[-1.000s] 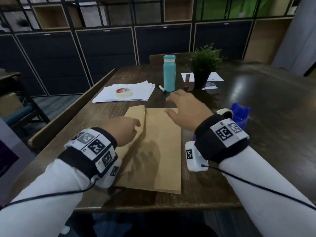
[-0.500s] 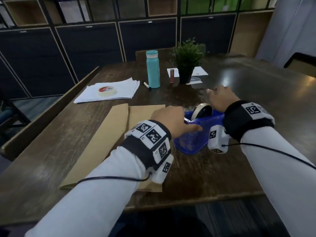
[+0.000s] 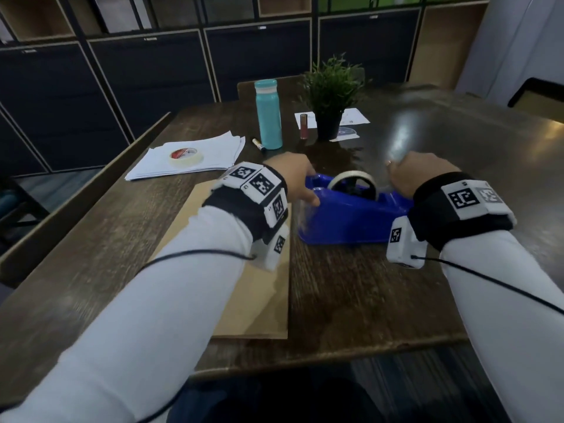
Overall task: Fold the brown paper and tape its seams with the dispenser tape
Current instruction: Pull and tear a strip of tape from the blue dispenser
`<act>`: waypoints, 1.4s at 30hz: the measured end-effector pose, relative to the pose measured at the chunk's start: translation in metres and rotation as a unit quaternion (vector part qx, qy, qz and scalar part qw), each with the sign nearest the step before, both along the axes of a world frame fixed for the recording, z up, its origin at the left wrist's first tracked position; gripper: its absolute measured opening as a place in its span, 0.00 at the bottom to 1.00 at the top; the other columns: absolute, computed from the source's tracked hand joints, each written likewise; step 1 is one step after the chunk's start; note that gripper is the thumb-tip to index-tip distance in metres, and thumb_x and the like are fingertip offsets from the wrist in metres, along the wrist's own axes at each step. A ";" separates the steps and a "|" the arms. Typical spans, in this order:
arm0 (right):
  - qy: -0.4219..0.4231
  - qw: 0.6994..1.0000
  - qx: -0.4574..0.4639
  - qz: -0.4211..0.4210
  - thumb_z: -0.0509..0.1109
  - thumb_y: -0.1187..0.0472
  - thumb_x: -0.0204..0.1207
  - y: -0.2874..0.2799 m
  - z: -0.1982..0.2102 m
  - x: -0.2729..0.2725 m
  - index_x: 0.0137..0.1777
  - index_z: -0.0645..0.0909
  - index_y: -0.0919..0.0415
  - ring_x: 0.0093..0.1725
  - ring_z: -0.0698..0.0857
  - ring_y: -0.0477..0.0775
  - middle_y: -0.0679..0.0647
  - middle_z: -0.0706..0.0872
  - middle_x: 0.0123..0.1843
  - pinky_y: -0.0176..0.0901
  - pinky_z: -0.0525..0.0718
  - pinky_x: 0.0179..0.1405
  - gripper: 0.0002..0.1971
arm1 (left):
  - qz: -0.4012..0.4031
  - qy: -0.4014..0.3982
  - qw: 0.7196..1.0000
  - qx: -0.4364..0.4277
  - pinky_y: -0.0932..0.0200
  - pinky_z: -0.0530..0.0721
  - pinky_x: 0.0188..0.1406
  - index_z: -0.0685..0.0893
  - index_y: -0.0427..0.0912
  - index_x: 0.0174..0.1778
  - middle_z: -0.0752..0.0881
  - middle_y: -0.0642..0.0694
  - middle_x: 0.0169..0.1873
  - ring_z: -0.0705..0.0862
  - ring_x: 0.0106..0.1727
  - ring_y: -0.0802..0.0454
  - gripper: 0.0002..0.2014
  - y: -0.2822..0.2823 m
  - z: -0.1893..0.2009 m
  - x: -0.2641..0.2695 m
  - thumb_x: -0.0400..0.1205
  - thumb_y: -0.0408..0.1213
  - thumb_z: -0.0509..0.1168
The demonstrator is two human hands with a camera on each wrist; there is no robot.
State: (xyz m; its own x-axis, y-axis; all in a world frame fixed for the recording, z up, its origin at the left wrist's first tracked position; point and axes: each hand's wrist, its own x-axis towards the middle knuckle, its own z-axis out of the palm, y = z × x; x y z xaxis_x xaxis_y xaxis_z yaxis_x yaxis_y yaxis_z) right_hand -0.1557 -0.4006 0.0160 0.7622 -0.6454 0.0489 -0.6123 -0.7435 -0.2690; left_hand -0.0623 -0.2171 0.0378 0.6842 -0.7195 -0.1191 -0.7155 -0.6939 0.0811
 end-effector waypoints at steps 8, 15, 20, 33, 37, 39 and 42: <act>0.083 0.993 -0.090 -0.002 0.55 0.57 0.82 0.026 0.016 -0.023 0.45 0.78 0.61 0.39 0.78 0.58 0.58 0.79 0.41 0.46 0.73 0.44 0.12 | 0.029 -0.094 0.995 -0.013 0.49 0.83 0.53 0.84 0.44 0.61 0.86 0.43 0.52 0.84 0.54 0.42 0.14 -0.011 -0.009 0.012 0.81 0.43 0.67; 0.067 0.996 -0.007 0.057 0.55 0.56 0.80 0.032 0.015 -0.040 0.38 0.73 0.60 0.44 0.80 0.62 0.59 0.81 0.43 0.46 0.76 0.44 0.13 | 0.073 0.031 0.989 -0.122 0.47 0.85 0.54 0.86 0.37 0.48 0.89 0.41 0.44 0.87 0.48 0.44 0.21 -0.015 -0.029 -0.022 0.86 0.51 0.56; 0.058 0.978 0.151 0.129 0.53 0.54 0.85 0.052 0.018 -0.039 0.40 0.81 0.66 0.34 0.87 0.58 0.59 0.87 0.35 0.43 0.84 0.35 0.21 | 0.028 0.057 0.993 -0.097 0.54 0.77 0.41 0.81 0.41 0.46 0.84 0.44 0.40 0.84 0.44 0.48 0.16 -0.011 -0.033 -0.048 0.87 0.48 0.55; -0.110 0.987 0.016 0.118 0.55 0.51 0.84 0.033 0.020 -0.002 0.57 0.80 0.66 0.55 0.84 0.62 0.64 0.84 0.57 0.51 0.80 0.57 0.20 | -0.034 0.179 0.959 -0.216 0.68 0.77 0.33 0.87 0.49 0.42 0.85 0.61 0.28 0.81 0.31 0.66 0.17 0.032 -0.025 -0.058 0.78 0.59 0.64; -0.032 0.985 -0.011 0.171 0.48 0.42 0.86 0.030 0.011 0.024 0.64 0.79 0.68 0.62 0.80 0.63 0.65 0.80 0.64 0.48 0.75 0.59 0.30 | -0.039 0.211 0.954 -0.210 0.61 0.80 0.43 0.88 0.47 0.56 0.87 0.55 0.38 0.84 0.40 0.61 0.19 0.031 -0.032 -0.045 0.73 0.52 0.74; 0.010 0.983 -0.015 0.181 0.44 0.36 0.83 0.028 0.003 0.032 0.54 0.80 0.68 0.52 0.82 0.61 0.64 0.85 0.54 0.47 0.75 0.51 0.36 | -0.045 0.230 0.949 -0.208 0.62 0.78 0.41 0.89 0.48 0.56 0.87 0.56 0.35 0.83 0.38 0.62 0.16 0.031 -0.032 -0.042 0.74 0.49 0.74; 0.013 0.984 -0.020 0.176 0.42 0.30 0.80 0.027 -0.001 0.036 0.38 0.74 0.64 0.41 0.79 0.57 0.58 0.80 0.37 0.45 0.71 0.44 0.37 | -0.054 0.250 0.948 -0.188 0.63 0.77 0.41 0.88 0.52 0.54 0.86 0.55 0.32 0.83 0.37 0.61 0.13 0.028 -0.027 -0.040 0.75 0.48 0.73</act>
State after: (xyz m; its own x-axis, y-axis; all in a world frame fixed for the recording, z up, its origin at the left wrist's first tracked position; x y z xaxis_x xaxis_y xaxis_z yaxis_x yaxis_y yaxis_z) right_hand -0.1196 -0.3736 0.0147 0.9397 -0.3387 0.0463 -0.3210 -0.9208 -0.2217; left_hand -0.1024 -0.1887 0.0108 0.5297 -0.8381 -0.1302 -0.5882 -0.4736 0.6555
